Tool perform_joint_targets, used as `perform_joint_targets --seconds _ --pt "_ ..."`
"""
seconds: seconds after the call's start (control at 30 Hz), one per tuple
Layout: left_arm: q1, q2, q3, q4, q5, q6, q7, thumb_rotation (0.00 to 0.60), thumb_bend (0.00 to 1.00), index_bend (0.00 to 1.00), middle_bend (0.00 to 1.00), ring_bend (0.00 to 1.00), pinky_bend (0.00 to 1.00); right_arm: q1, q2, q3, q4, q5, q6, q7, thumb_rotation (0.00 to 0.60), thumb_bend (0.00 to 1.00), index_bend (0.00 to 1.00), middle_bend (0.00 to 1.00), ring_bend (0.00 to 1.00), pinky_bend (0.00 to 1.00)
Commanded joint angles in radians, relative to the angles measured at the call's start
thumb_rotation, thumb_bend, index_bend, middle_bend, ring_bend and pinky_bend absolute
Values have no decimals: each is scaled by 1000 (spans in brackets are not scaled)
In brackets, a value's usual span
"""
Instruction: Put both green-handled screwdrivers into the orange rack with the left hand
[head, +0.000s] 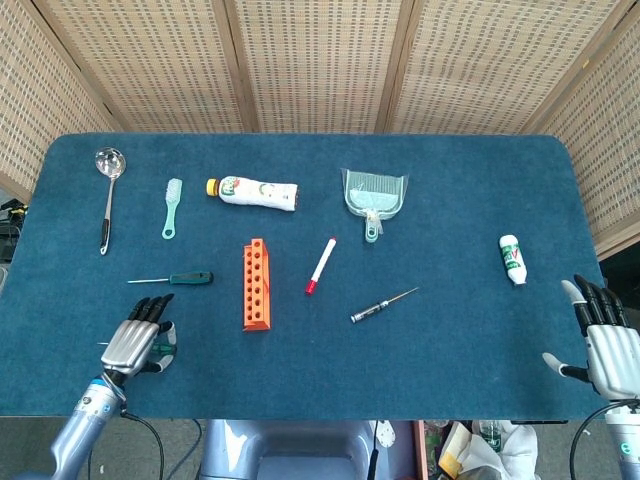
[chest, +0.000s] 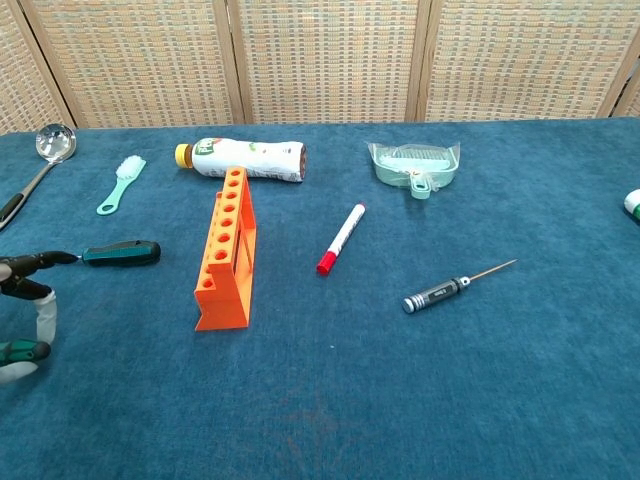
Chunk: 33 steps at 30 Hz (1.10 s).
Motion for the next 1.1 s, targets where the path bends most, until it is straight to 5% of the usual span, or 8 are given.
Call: perform_joint_targets --seconds 0.03,0.47,0.7,1.1 --pt "6 38 -3 -38 33 32 -54 600 406 635 0 0 0 0 0 0 -1 0 -1 1 600 0 0 0 0 0" --pt "1 247 -43 -209 145 128 -371 600 415 667 0 0 0 0 -3 -2 -4 -3 0 2 600 0 0 0 0 0" --pt "-54 371 -75 -323 165 75 -540 600 432 679 0 0 0 -1 -2 -1 -3 -2 4 8 600 0 0 0 0 0" --pt "-169 574 -135 -517 129 -81 -613 600 450 680 0 0 0 1 0 3 -2 7 -3 12 600 0 0 0 0 0"
